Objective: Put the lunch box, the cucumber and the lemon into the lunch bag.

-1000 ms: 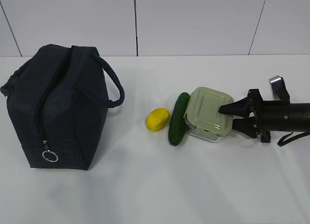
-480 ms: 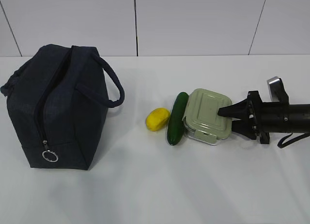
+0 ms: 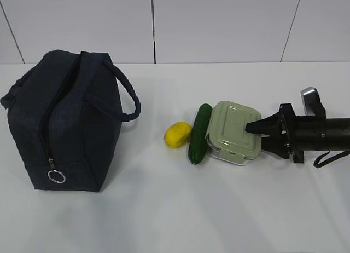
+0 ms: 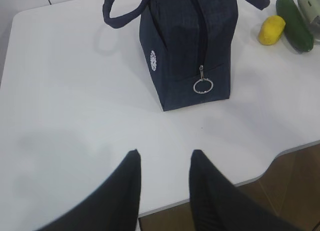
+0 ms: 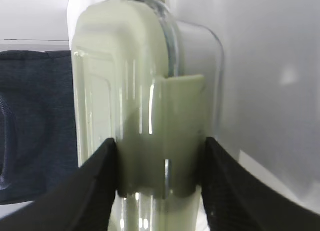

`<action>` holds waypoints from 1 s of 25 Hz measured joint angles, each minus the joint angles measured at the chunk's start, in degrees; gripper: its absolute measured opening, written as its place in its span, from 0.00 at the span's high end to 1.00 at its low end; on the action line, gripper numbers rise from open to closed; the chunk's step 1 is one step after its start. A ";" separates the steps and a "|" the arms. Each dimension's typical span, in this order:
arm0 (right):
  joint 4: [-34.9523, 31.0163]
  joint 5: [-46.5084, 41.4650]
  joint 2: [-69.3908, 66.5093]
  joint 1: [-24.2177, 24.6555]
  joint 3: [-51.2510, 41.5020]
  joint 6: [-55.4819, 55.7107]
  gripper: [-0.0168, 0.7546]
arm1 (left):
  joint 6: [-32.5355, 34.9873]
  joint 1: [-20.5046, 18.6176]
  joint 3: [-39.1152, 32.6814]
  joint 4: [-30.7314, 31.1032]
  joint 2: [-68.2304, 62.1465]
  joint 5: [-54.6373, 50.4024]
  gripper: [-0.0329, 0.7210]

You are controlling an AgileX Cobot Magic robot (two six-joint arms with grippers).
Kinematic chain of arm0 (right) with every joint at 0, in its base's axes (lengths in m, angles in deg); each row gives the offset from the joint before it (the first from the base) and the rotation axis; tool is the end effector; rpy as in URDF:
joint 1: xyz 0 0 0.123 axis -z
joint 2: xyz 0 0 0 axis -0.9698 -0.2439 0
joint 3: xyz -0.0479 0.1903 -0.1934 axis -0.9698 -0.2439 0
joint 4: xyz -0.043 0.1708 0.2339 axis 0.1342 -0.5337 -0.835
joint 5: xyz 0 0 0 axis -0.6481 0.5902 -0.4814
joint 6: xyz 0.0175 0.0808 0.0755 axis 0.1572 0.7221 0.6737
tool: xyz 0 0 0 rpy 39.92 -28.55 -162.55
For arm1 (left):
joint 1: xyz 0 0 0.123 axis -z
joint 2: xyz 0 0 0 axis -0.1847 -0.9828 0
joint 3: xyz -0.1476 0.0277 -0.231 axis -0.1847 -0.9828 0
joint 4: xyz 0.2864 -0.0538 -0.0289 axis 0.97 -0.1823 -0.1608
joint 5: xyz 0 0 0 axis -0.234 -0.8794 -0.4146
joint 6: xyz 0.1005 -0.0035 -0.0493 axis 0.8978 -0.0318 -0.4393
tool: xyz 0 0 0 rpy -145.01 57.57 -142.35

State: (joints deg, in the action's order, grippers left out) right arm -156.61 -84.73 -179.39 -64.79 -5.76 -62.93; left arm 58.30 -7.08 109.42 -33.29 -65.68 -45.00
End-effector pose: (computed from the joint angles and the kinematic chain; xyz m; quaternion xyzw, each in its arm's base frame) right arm 0.3933 0.0237 0.0291 0.1228 0.8165 0.5270 0.2013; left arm 0.0542 -0.0182 0.2915 0.1127 0.8528 -0.0415 0.5083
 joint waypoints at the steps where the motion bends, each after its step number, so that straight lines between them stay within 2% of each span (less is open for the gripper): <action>1: 0.04 0.00 0.00 0.00 0.00 0.00 0.49 | 0.00 0.00 0.00 0.00 0.00 0.00 0.64; 10: 0.59 -0.13 0.00 0.00 0.00 -0.12 0.49 | 0.00 0.00 0.00 0.00 0.00 0.00 0.64; 25: 5.58 -0.13 2.34 -0.10 0.00 0.15 0.49 | 0.00 0.00 0.00 -0.33 0.00 0.00 0.64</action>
State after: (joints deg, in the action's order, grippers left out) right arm -151.03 -84.86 -177.05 -64.90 -5.76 -62.77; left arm 58.30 -7.08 109.42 -33.62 -65.68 -45.00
